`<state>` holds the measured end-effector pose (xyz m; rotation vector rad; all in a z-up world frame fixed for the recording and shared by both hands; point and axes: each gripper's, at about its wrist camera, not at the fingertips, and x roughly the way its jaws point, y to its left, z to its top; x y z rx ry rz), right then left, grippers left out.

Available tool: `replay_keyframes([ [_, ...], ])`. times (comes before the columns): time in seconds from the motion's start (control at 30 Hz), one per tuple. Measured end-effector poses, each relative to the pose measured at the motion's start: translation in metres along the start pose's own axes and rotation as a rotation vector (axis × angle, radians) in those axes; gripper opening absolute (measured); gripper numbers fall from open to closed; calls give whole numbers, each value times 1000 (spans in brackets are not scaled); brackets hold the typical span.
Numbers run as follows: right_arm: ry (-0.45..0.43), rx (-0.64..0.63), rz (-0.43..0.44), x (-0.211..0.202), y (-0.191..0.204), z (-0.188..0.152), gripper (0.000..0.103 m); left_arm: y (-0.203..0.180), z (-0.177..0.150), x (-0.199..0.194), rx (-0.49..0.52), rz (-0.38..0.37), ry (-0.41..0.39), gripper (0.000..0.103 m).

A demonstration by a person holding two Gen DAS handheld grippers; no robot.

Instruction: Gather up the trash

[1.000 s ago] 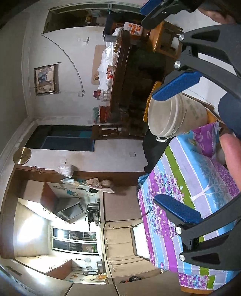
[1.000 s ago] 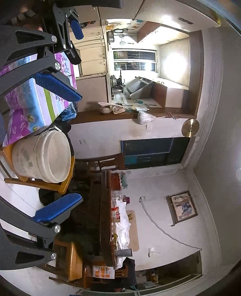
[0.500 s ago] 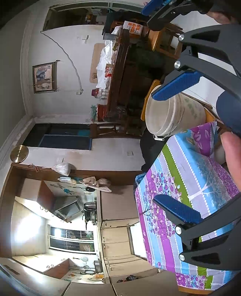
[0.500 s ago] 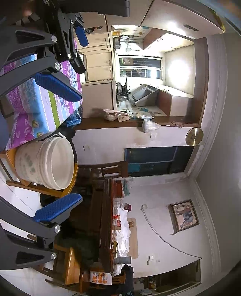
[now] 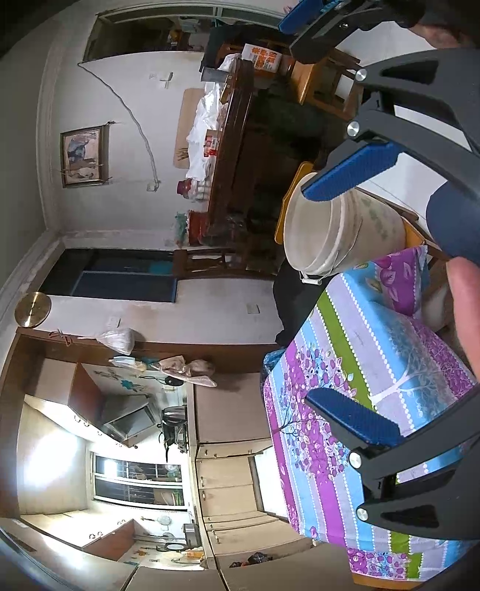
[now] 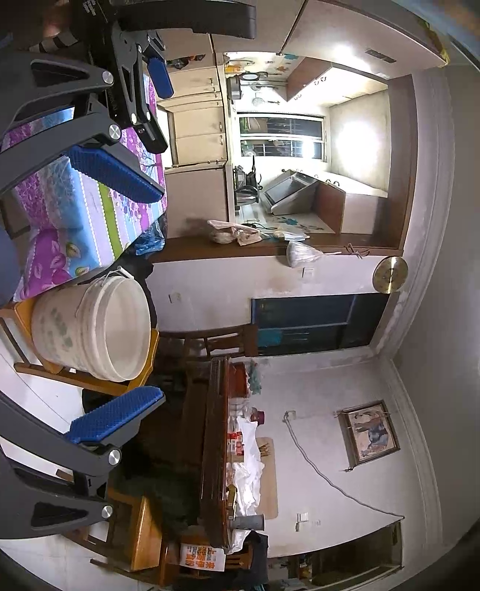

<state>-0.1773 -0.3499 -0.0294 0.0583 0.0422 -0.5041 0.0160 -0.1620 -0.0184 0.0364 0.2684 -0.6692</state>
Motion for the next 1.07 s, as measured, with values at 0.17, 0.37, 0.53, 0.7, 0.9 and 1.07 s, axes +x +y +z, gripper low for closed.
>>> replay_keyframes([
  [0.17, 10, 0, 4, 5, -1, -5, 99, 0, 0, 0, 5, -1, 4, 98],
  [0.37, 9, 1, 5, 6, -2, -4, 99, -2, 1, 2, 13, -6, 6, 98],
  [0.53, 10, 3, 4, 8, -3, -6, 99, -3, 1, 2, 17, -12, 7, 98],
  [0.7, 12, 9, -6, 9, -2, -7, 99, -3, 0, 5, 17, -20, 19, 98],
  [0.9, 18, 14, -15, 9, -1, -10, 99, -7, -1, 11, 22, -18, 54, 98],
  [1.07, 27, 22, -26, 10, -3, -11, 99, -10, -3, 11, 31, -19, 62, 98],
])
